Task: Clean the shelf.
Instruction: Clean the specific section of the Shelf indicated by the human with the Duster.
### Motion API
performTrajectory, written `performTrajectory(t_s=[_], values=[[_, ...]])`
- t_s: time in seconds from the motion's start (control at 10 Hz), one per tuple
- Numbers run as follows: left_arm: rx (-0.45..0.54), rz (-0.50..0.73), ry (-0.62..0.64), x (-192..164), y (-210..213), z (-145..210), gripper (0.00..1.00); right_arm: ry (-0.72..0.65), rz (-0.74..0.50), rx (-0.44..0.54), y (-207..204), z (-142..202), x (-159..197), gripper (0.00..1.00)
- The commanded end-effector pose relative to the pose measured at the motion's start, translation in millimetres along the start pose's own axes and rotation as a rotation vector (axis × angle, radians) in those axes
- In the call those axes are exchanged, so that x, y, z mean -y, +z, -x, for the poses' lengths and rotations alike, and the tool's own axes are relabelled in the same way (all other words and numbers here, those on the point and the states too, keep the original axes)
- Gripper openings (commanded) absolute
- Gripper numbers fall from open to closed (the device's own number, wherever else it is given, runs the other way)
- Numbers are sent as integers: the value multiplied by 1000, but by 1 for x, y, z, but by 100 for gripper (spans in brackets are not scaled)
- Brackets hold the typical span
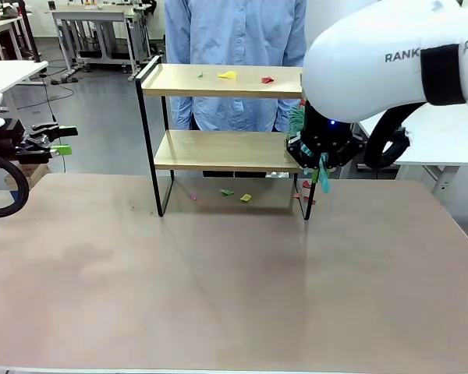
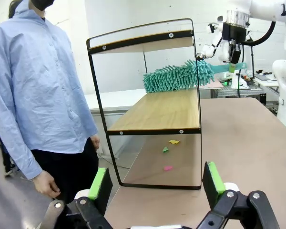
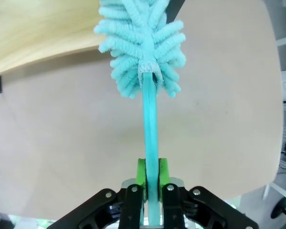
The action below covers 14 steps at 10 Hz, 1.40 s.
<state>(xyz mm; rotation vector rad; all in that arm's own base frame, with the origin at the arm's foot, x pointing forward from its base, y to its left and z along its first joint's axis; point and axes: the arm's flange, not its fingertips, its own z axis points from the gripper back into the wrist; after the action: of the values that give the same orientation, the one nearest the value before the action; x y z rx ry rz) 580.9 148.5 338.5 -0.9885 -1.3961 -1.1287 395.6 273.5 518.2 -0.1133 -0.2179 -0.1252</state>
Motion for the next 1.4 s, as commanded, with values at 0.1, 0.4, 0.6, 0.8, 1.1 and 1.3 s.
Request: performTrajectory(t_s=[0.1, 0.4, 0.6, 0.8, 1.1, 1.3], values=[[-4, 4, -8, 0, 0, -3, 100, -24, -4, -44, -16, -12, 4, 13], [-4, 4, -8, 0, 0, -3, 100, 171, -149, 64, 17, 11, 0, 13], [-4, 4, -8, 0, 0, -3, 100, 257, -157, 75, 31, 28, 10, 13], [-4, 4, -8, 0, 0, -3, 100, 389, -190, 67, 39, 34, 21, 13], [-4, 4, -8, 0, 0, -3, 100, 721, -328, 21, 57, 40, 50, 13], [-4, 4, -8, 0, 0, -3, 100, 935, -381, -60, 62, 40, 68, 13]])
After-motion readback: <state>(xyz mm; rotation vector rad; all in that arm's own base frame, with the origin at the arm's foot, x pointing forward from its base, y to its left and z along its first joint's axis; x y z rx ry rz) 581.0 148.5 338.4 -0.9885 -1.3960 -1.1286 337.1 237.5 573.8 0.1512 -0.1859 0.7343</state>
